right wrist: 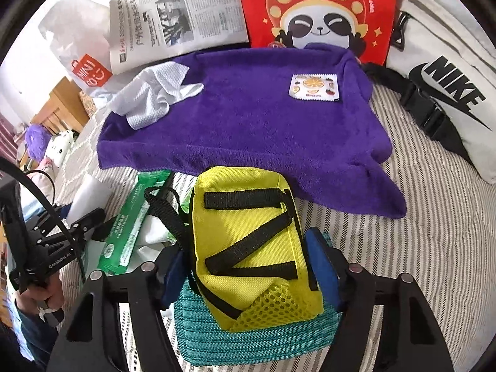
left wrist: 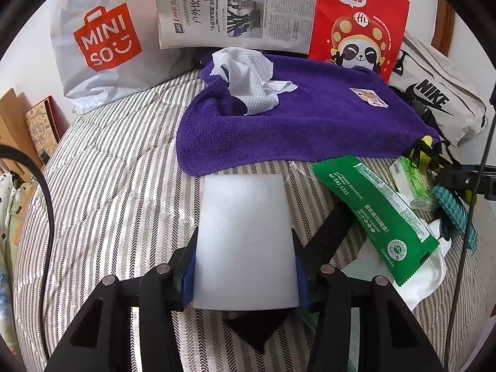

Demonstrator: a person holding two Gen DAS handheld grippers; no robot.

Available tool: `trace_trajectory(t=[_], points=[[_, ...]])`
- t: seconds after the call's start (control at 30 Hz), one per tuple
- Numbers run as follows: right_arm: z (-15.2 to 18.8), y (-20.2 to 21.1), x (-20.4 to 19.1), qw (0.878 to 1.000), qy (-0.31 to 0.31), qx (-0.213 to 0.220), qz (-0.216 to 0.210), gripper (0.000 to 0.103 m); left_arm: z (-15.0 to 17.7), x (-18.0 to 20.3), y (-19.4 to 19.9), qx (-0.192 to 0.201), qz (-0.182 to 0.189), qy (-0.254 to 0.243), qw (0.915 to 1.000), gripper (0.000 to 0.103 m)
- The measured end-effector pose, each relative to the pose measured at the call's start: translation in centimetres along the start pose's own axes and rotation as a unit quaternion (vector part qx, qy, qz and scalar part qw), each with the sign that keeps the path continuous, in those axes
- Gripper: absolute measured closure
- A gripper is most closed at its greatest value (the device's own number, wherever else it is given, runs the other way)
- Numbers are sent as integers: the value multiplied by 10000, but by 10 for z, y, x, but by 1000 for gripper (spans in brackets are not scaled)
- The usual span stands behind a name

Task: Organize soft objects
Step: 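Carry the yellow pouch onto the purple towel and open the right tool while the left holds the sponge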

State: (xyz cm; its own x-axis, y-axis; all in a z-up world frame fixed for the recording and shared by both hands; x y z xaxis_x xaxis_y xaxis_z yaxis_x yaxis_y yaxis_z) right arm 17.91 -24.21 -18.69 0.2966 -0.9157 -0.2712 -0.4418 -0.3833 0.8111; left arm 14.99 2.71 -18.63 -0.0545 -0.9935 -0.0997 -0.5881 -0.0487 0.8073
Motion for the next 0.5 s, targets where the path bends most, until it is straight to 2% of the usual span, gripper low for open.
trace_trajectory(t=[0.13,0.5], points=[[2,14,0,9999,13,109,-8,36,-1,-5,5,-88,239,196,9995,56],[-1,50,3,9982,-80,593,3,36,-12,-6,28,69,531,296,9981,56]])
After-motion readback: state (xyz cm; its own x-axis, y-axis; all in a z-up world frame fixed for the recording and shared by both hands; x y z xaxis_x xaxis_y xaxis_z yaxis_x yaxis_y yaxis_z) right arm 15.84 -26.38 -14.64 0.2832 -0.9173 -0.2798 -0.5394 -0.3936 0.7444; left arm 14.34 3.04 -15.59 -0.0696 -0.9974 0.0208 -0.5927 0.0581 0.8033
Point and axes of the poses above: each gripper's, at about its wrist camera, not at the fingertips, and y roughly against the way its jaws point, x to its right, z to its underside, the point moved 4 cm from there along -y, roughly the way its jaws point, and after that the axes turned 9 degrees about -z, right-handed, at the moved point
